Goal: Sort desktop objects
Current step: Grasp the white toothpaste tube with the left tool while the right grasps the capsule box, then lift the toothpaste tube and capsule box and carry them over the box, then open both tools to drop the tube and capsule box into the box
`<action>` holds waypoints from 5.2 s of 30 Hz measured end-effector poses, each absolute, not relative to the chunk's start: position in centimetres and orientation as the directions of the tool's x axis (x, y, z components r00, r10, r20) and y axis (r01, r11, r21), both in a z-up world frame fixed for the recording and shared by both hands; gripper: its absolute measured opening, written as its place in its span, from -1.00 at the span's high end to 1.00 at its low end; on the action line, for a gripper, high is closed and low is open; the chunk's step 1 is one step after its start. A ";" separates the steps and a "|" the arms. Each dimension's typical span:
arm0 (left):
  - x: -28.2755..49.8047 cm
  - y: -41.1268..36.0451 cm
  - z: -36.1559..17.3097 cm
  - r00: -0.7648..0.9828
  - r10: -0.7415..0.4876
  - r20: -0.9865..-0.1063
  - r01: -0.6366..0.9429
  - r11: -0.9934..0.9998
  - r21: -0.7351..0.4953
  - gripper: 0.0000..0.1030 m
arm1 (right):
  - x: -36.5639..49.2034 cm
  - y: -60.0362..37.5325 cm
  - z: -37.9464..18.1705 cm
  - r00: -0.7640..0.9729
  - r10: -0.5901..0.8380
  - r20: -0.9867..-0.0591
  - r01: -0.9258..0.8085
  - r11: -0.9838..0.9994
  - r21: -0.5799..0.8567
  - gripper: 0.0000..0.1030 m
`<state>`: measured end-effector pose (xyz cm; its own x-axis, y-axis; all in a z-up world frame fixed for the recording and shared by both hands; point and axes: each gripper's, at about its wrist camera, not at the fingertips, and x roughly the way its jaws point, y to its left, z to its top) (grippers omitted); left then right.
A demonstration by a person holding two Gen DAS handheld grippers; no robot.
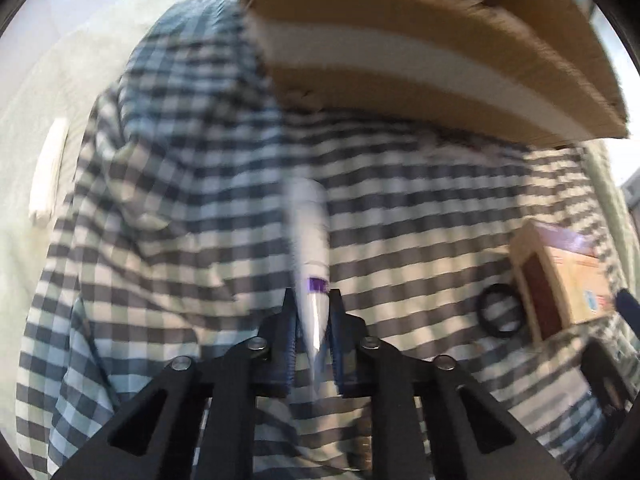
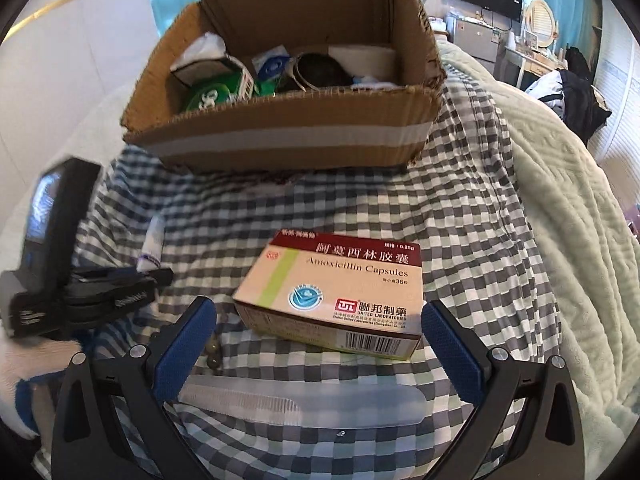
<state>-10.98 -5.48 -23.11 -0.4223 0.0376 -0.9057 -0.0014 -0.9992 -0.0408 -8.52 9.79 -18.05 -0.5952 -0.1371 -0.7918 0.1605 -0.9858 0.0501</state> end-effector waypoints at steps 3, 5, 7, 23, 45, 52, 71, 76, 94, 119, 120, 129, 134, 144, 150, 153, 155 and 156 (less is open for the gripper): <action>-9.9 -4.5 -22.0 -0.471 0.064 -0.880 -0.053 -0.998 -0.044 0.74 | -8.8 9.7 -18.6 -0.578 -0.115 -0.808 0.146 -0.989 0.036 -0.99; -9.3 -4.0 -21.4 -0.494 0.072 -0.866 -0.080 -0.996 -0.037 0.75 | -9.4 9.6 -19.4 -0.545 -0.106 -0.832 0.143 -0.989 0.032 -0.99; -9.3 -4.0 -20.7 -0.507 0.080 -0.858 -0.096 -0.995 -0.037 0.75 | -9.8 9.3 -20.0 -0.524 -0.087 -0.847 0.141 -0.990 0.015 -0.99; -11.4 -6.9 -16.5 -0.633 0.157 -0.758 -0.100 -0.988 -0.122 0.77 | -9.2 2.3 -22.5 -0.587 0.202 -0.784 0.438 -0.735 -0.518 -0.97; -15.7 -4.6 -19.1 -0.599 0.161 -0.784 -0.121 -0.987 -0.110 0.72 | -10.0 12.0 -12.5 -0.686 -0.165 -0.708 0.234 -0.972 -0.001 0.44; -11.7 -4.4 -16.0 -0.674 0.175 -0.718 -0.141 -0.984 -0.108 0.72 | -7.9 11.9 -10.6 -0.734 -0.235 -0.637 0.248 -0.966 0.071 0.45; -5.2 -3.4 -5.0 -0.861 0.233 -0.452 -0.243 -0.969 -0.037 0.72 | -1.8 12.2 -2.5 -0.911 -0.222 -0.346 0.226 -0.974 0.029 0.45; -5.4 -3.2 -2.3 -0.882 0.242 -0.406 -0.256 -0.966 -0.019 0.72 | -1.8 11.9 -0.6 -0.928 -0.222 -0.299 0.226 -0.974 0.019 0.45; -11.4 -2.8 3.4 -0.930 0.240 -0.278 -0.260 -0.965 0.037 0.72 | -5.3 11.8 5.1 -0.963 -0.227 -0.145 0.228 -0.974 0.011 0.45; -25.5 -1.1 -6.0 -0.878 0.215 -0.428 -0.233 -0.972 -0.011 0.72 | -19.6 9.4 -2.7 -0.929 -0.266 -0.257 0.277 -0.961 -0.009 0.44; -25.8 -1.0 -6.4 -0.872 0.213 -0.441 -0.231 -0.973 -0.013 0.72 | -20.3 9.4 -3.3 -0.923 -0.266 -0.278 0.278 -0.961 -0.002 0.44; -26.8 -0.7 -8.5 -0.848 0.183 -0.497 -0.195 -0.980 -0.029 -0.38 | -24.2 11.1 -7.4 -0.870 -0.254 -0.422 0.256 -0.965 0.054 -0.29; -25.0 -1.4 -6.8 -0.888 0.152 -0.434 -0.159 -0.987 -0.022 -0.76 | -23.4 12.7 -6.2 -0.895 -0.236 -0.379 0.223 -0.972 0.078 -0.51; -22.4 -3.3 -2.7 -0.945 0.096 -0.312 -0.092 -0.995 -0.026 -1.00 | -20.8 13.9 -3.1 -0.945 -0.171 -0.280 0.149 -0.984 0.097 -0.95; -20.6 -3.0 -1.9 -0.964 0.074 -0.256 -0.076 -0.997 -0.004 -1.00 | -18.3 13.6 -1.6 -0.958 -0.148 -0.246 0.139 -0.989 0.055 -0.99; -19.8 -3.4 -1.4 -0.964 0.079 -0.254 -0.075 -0.997 -0.027 -1.00 | -17.0 13.3 -1.1 -0.963 -0.140 -0.232 0.135 -0.990 0.039 -0.99; -19.2 -3.7 -1.1 -0.964 0.082 -0.252 -0.073 -0.996 -0.042 -1.00 | -16.2 13.2 -0.8 -0.965 -0.132 -0.226 0.128 -0.991 0.030 -0.99; -18.8 -3.9 -0.9 -0.966 0.078 -0.248 -0.069 -0.997 -0.046 -1.00 | -15.8 13.3 -0.8 -0.966 -0.131 -0.224 0.128 -0.991 0.029 -0.99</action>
